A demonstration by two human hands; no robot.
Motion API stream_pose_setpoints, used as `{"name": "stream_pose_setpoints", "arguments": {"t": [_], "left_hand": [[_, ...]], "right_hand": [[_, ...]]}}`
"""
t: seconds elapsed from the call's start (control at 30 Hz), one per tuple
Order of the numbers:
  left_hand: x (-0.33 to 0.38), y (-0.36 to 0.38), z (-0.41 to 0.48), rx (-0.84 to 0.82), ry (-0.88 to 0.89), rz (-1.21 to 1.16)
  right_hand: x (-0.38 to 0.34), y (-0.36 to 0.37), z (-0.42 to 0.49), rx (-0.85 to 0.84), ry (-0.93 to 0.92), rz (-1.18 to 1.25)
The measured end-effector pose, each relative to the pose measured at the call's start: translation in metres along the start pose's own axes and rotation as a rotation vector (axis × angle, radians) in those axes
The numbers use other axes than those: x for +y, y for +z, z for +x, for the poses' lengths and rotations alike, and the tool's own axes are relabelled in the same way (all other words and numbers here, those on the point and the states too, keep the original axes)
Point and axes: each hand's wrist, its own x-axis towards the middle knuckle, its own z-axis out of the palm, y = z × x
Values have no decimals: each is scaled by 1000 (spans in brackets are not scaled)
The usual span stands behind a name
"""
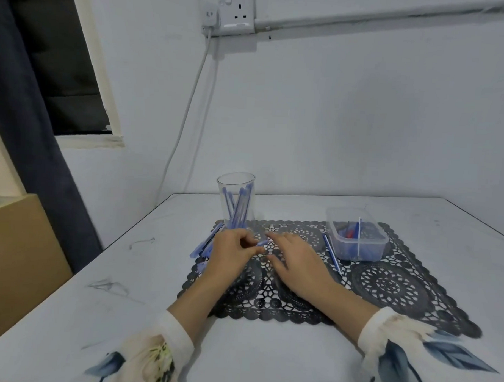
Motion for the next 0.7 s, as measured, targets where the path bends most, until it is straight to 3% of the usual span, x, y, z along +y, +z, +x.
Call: {"name": "stream_pose_setpoints", "arguments": {"t": [0.17,0.3,0.53,0.7], "left_hand": [[0,3,-2,-57,46,28],[1,6,-4,-115,140,65],[-3,-1,-2,-46,270,287],[-1,-2,-3,-45,280,276]], "right_hand": [[8,2,4,102,-159,-132],[12,1,7,94,-184,-183],[20,-6,9,204,-201,-222],[25,-5,9,235,-224,-222]]}}
